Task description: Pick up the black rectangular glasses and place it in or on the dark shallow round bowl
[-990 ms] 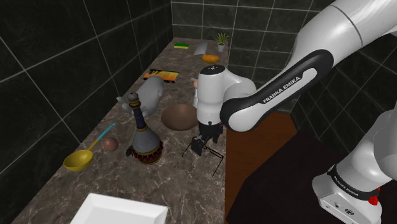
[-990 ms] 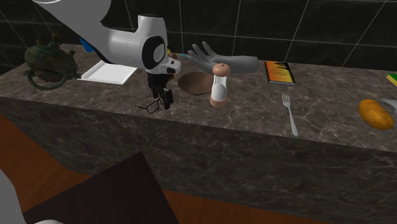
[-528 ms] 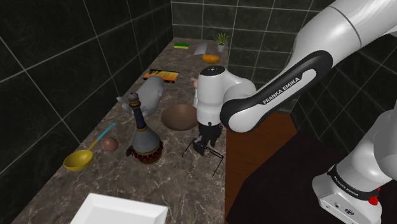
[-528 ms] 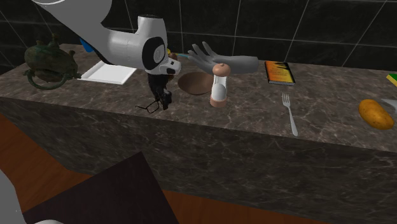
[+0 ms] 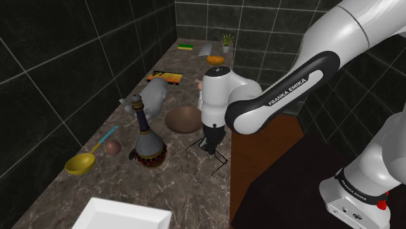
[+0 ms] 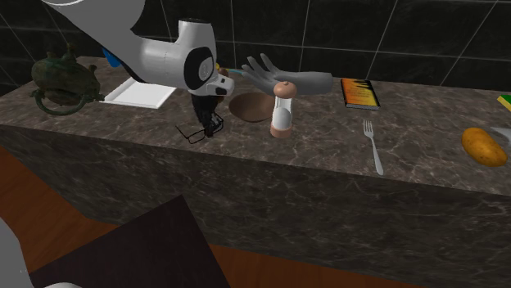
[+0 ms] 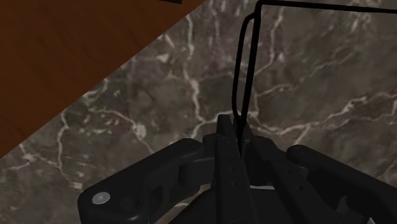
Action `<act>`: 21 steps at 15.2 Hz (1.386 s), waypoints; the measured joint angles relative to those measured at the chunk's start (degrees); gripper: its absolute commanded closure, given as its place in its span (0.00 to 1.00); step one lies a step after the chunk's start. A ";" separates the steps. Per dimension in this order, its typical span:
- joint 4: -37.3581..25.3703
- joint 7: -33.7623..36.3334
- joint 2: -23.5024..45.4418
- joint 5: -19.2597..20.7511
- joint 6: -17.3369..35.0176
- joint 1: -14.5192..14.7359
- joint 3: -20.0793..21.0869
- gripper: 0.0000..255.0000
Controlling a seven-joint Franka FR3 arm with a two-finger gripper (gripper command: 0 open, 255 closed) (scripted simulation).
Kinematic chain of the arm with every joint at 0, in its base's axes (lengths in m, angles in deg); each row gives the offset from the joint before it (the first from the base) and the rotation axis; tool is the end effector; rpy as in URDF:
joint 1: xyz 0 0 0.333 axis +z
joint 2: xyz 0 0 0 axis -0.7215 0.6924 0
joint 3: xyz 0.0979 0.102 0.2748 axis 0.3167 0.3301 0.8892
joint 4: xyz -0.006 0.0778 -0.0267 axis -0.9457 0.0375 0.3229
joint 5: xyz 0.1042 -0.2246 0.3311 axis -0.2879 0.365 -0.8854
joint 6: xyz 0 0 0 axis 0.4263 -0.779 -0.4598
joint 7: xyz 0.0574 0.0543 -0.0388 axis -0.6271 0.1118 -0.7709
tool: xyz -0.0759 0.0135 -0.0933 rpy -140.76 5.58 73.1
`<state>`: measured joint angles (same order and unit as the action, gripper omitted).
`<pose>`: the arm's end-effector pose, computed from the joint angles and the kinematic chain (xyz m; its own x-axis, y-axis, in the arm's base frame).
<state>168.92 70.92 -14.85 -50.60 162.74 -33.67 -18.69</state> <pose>0.4286 0.3464 0.2431 0.9943 0.0926 -0.0537 0.0914 -0.9955 -0.0232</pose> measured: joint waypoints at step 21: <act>-4.70 -3.74 -9.97 -6.12 -13.81 -1.12 1.43 1.00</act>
<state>164.23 67.18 -24.82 -56.72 148.93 -34.78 -17.26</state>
